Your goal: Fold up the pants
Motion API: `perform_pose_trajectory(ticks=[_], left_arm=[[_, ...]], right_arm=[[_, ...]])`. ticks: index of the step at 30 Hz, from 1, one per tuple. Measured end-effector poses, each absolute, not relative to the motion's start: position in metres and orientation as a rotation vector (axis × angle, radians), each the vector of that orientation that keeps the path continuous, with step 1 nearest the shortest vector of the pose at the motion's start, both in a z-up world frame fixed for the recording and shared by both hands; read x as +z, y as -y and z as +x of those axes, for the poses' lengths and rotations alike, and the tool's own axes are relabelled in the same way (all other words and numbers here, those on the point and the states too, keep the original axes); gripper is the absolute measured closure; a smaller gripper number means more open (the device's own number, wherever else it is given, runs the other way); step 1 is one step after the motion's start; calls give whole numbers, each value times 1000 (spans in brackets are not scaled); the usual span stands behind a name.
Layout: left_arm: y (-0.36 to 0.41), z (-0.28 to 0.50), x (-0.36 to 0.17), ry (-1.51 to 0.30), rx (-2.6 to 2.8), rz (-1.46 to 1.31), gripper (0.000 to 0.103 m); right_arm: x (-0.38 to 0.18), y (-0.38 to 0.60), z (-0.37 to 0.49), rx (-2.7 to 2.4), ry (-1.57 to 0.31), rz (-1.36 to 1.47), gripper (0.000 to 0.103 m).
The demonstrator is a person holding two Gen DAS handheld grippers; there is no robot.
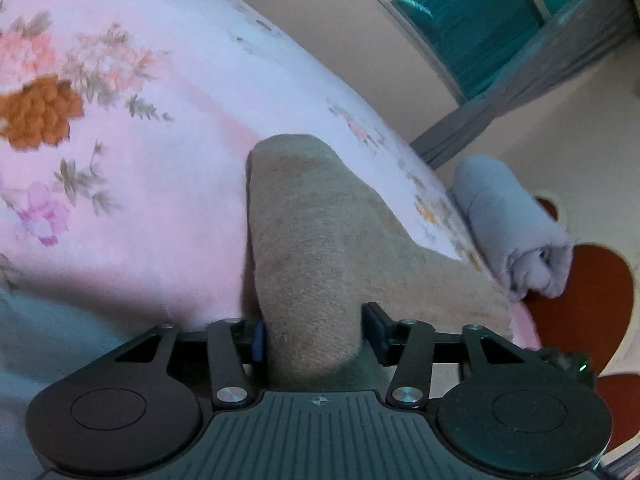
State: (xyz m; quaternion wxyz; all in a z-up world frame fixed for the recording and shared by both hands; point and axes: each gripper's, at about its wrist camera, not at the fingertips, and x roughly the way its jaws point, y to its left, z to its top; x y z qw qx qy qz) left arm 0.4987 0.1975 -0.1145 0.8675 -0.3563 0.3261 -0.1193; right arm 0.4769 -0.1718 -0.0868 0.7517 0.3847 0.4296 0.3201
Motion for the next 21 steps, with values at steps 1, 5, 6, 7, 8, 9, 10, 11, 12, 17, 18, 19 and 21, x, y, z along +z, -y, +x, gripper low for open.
perform_pose_trajectory(ticks=[1,5,6,7,8,9,10,11,12,17,18,19,21], left_arm=[[-198,494,-106,-687,-207,-713,32],[-193,459,-62,-625,131,-448,0],[-191,452,-57,-616,137,-427,0],[-188,445,-52,-611,133,-416,0],[-184,441,-51,-613,141,-399,0],[-179,436,-51,-619,151,-374,0],[-175,435,-52,-631,150,-349,0],[-170,433,-54,-639,148,-327,0],[-165,430,-56,-634,148,-312,0],[-148,413,-72,-660,153,-229,0],[-148,409,-76,-665,144,-225,0],[-148,408,-79,-668,138,-233,0],[-152,408,-85,-667,136,-255,0]], right_arm=[[-83,178,473,693,-942,850,41],[-50,222,444,557,-800,815,5],[-37,228,427,496,-741,757,5],[-22,228,412,460,-679,675,5],[-12,223,402,453,-647,610,5],[-2,213,391,457,-626,543,6],[5,200,385,464,-612,483,6],[6,190,382,466,-605,427,6],[8,178,377,461,-605,359,6],[-8,133,378,375,-669,122,6],[-20,125,383,356,-727,59,6],[-32,121,389,356,-784,47,6],[-42,123,391,358,-810,99,7]])
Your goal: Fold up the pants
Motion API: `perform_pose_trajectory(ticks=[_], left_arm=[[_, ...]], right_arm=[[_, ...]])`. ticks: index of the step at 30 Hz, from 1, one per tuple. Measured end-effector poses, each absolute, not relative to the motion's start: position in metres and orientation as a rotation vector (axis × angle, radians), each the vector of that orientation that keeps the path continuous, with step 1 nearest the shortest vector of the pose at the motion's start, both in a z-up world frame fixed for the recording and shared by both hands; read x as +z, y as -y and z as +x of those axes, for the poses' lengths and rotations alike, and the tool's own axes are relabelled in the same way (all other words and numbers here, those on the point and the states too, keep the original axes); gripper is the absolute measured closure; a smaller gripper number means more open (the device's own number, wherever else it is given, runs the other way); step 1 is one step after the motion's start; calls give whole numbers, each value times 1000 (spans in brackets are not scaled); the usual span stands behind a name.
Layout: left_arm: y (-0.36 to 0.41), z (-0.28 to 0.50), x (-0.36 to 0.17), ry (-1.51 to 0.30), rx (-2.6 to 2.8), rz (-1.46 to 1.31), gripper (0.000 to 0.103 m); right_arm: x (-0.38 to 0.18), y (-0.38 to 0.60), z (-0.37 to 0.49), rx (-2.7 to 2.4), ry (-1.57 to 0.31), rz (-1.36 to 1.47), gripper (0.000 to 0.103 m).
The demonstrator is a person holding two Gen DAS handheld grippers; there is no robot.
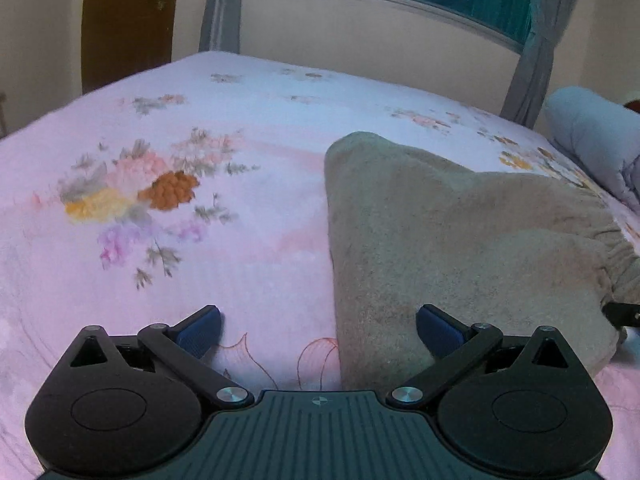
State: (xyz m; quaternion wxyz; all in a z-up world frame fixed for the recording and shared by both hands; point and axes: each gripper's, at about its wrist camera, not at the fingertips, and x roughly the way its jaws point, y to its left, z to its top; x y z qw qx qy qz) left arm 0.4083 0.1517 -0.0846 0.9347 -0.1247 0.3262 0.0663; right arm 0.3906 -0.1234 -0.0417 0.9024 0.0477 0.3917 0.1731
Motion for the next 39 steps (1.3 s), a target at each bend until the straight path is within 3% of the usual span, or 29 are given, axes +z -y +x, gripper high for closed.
perform_pose_trajectory(ticks=[12,20,28,39], left_arm=[[-149,389,-67,-662,165,-201,0],[-135,270,-28,-564,172,-184,0],[-83,140,-7,-499,139,-121,0],[-40,28,13,-349,145,-84,0]], right_arm=[[-5,130,361,315,-717,123,6],[53,168,235,339,-508,102,6],[72,186,93,330,-397,50,6],[73,192,5,317,-305,51,6]])
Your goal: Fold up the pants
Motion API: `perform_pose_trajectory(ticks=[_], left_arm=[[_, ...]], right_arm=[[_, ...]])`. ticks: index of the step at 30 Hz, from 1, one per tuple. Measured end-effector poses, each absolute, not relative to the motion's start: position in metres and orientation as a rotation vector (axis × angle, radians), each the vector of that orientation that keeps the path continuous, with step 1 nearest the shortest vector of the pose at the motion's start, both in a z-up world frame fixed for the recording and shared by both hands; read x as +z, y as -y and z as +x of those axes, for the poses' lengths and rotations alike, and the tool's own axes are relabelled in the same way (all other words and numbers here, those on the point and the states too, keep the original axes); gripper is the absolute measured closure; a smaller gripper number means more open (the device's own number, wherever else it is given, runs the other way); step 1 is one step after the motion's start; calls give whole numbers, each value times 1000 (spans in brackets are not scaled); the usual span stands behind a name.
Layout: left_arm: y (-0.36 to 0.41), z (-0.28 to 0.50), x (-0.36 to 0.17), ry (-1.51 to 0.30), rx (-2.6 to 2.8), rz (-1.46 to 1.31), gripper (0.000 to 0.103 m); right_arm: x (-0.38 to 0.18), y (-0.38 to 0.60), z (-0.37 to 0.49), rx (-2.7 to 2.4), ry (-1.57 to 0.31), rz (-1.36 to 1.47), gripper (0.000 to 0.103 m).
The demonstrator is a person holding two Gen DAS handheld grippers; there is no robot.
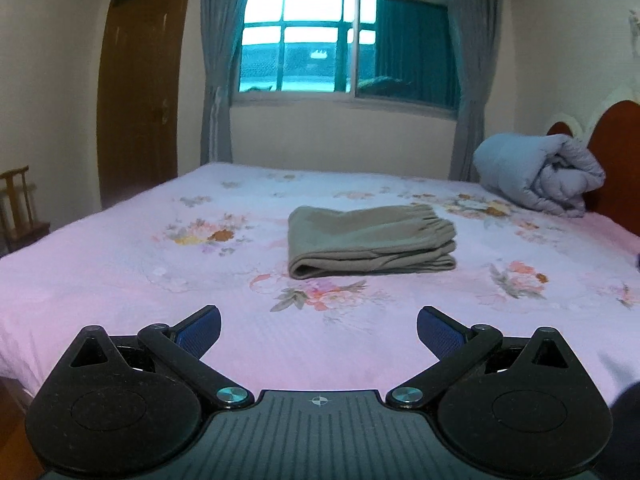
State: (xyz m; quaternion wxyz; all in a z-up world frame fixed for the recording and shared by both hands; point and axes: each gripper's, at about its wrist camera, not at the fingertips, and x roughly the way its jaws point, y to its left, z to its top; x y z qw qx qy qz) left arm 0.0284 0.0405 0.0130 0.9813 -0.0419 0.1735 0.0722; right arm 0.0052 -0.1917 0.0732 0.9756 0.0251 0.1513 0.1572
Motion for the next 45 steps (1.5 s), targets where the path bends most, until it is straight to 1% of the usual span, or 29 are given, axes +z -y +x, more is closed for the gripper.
perform_pose_trajectory(ticks=[6,9,12,20,45], left_arm=[[-14,-5,16,-291,140,-28,0],[-7,-12,15,-261,122,-16,0],[-6,-10,13,-288,106,-25,0],[-20,-3,9,-310,102,-103,0],[-19,1,6,-302,73,-88,0]], right_arm=[[64,174,-14,353,-297,46,6],[55,158,-13,358,-301,-28,6],[53,149,-12,348,-303,-73,6],[47,153,-10,291,-314,-41,6],[45,154,-12,295,-311,-60,6]])
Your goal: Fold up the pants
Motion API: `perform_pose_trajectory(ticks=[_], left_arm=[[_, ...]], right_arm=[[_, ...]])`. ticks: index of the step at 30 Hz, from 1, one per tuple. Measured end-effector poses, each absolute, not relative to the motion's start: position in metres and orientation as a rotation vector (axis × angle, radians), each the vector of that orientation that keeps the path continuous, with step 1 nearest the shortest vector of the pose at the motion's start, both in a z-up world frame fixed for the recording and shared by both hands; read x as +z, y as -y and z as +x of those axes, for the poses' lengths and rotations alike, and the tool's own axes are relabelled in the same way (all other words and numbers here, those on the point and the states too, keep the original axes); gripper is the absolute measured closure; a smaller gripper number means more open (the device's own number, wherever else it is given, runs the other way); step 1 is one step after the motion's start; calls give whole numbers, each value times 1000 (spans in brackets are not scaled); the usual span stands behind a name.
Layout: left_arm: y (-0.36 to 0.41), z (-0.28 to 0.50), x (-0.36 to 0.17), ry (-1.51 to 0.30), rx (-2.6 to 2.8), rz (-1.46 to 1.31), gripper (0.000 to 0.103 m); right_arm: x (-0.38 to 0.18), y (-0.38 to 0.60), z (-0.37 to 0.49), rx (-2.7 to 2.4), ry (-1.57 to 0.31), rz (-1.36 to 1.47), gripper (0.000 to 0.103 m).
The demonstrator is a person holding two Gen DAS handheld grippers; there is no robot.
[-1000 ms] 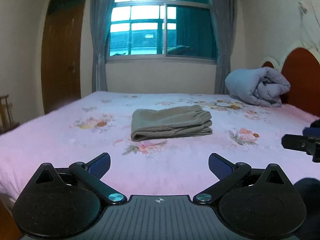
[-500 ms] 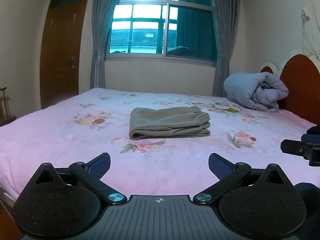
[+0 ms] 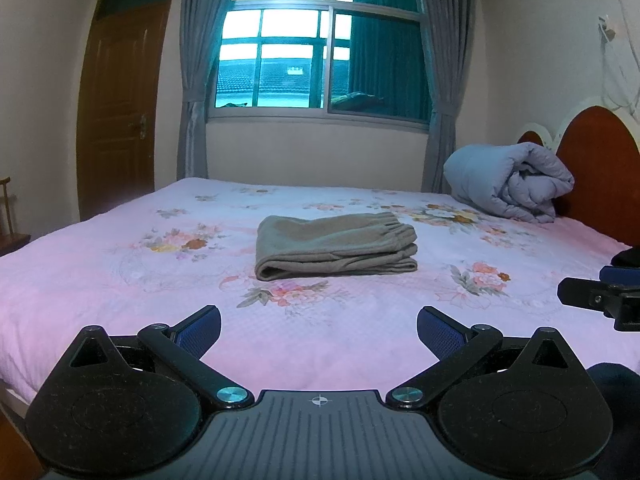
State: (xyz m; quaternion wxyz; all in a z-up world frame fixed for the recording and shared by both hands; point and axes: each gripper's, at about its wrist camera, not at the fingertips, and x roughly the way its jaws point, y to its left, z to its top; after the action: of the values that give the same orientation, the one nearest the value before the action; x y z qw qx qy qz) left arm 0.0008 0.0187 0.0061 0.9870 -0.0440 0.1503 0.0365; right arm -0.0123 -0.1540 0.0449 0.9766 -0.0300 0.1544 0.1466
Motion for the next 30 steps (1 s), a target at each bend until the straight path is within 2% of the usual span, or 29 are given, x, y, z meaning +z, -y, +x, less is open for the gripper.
perform_pose_trajectory(ticks=[30], left_arm=[[-17,1,6,-301,64,-82,0]], right_arm=[[45,157,-12,297,-313,-68,6]])
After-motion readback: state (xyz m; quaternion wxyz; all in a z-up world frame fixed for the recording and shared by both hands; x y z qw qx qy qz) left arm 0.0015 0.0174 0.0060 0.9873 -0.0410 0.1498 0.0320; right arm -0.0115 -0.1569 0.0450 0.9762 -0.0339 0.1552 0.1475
